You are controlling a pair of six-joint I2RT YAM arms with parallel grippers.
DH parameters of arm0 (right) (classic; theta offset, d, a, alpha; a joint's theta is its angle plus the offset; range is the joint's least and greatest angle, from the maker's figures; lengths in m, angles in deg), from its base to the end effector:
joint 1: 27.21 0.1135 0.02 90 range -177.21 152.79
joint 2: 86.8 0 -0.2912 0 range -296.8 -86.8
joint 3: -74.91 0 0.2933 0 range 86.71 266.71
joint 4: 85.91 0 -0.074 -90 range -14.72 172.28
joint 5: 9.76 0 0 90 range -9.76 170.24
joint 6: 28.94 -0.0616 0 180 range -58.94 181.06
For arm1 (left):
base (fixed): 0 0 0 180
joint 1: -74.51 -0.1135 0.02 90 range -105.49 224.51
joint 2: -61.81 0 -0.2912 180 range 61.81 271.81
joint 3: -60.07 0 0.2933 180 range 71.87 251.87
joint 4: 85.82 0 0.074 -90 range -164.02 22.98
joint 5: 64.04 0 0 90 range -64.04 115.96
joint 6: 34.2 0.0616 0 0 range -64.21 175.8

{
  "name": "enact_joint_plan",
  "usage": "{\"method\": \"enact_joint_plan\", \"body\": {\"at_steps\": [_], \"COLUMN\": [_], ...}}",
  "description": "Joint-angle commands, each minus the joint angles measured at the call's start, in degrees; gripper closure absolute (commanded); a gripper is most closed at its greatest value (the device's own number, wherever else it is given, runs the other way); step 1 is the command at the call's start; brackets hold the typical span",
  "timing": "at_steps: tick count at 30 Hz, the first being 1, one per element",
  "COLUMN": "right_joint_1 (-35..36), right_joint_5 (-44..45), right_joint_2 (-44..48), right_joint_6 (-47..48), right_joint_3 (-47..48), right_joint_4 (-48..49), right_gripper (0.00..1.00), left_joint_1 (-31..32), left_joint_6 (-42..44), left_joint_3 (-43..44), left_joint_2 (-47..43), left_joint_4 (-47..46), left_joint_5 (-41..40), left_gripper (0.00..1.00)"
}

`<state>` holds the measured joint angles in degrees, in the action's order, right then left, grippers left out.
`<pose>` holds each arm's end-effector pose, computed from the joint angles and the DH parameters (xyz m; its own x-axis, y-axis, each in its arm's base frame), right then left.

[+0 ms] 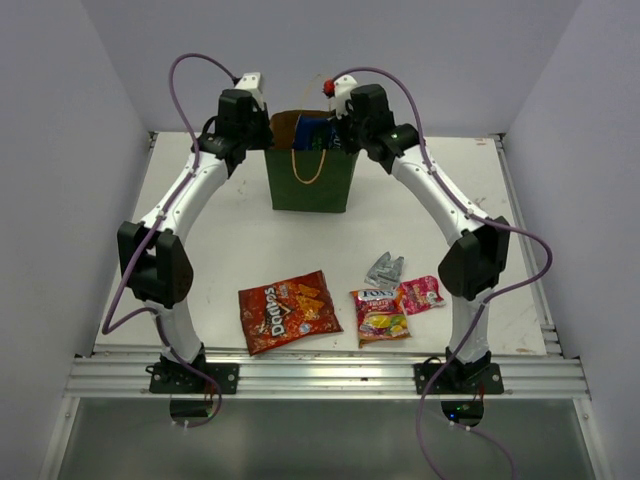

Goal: Place the snacks into the paper bag

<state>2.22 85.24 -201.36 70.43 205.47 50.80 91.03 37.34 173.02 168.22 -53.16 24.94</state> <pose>0.4758 0.2623 0.3971 -0.3253 -0.3697 -0.8703 -0.4814 0.8569 -0.1841 0.4944 -0.1455 0.3665 -0.4855 -0.1862 -0.8542 0.1215 0.9532 -0.2769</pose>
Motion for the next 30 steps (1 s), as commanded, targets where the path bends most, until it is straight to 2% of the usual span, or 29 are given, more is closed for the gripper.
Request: {"method": "enact_joint_plan", "body": {"at_steps": [1,5,7,9,10,15,19,24,28,30], "right_joint_1": [-0.16,-0.08,0.01,0.36,0.54,4.05,11.16,19.25,24.44,25.85], "right_joint_5": [0.46,-1.39,-2.0,-2.18,-2.18,-4.82,-8.07,-15.8,-16.6,-16.25], "right_joint_2": [4.88,3.82,3.38,4.34,5.04,12.16,20.5,21.92,21.58,19.82], "right_joint_6": [1.27,-0.04,-0.93,-1.54,-1.63,-2.07,-2.51,-6.38,-5.76,-5.67], "right_joint_3": [-0.72,1.55,3.14,5.69,6.39,6.67,-5.86,-19.15,-32.24,-35.07], "right_joint_4": [1.16,0.29,-0.59,-0.86,-0.86,-2.0,-3.84,-8.68,-5.96,-3.51], "right_gripper": [1.0,1.0,0.65,0.36,0.13,0.06,0.03,0.14,0.16,0.17], "left_joint_1": [-0.43,-0.43,-0.43,-0.43,-0.43,-0.43,-0.43,-0.43,-0.43,-0.43], "left_joint_6": [0.26,0.09,0.09,0.09,0.09,0.0,0.0,0.09,0.09,0.0], "left_joint_3": [3.1,3.01,2.92,2.92,2.83,3.01,3.18,2.92,2.04,1.6], "left_joint_2": [-0.68,-0.59,-0.68,-0.77,-0.77,-0.33,-0.06,-0.06,-0.24,-0.41], "left_joint_4": [-3.02,-3.11,-3.2,-3.11,-3.2,-3.28,-3.28,-3.28,-3.37,-3.37], "left_joint_5": [0.75,2.25,2.25,2.16,2.16,2.25,2.16,2.07,2.25,2.33], "left_gripper": [1.0,1.0,1.0,1.0,1.0,1.0,1.0,1.0,1.0,1.0]}}
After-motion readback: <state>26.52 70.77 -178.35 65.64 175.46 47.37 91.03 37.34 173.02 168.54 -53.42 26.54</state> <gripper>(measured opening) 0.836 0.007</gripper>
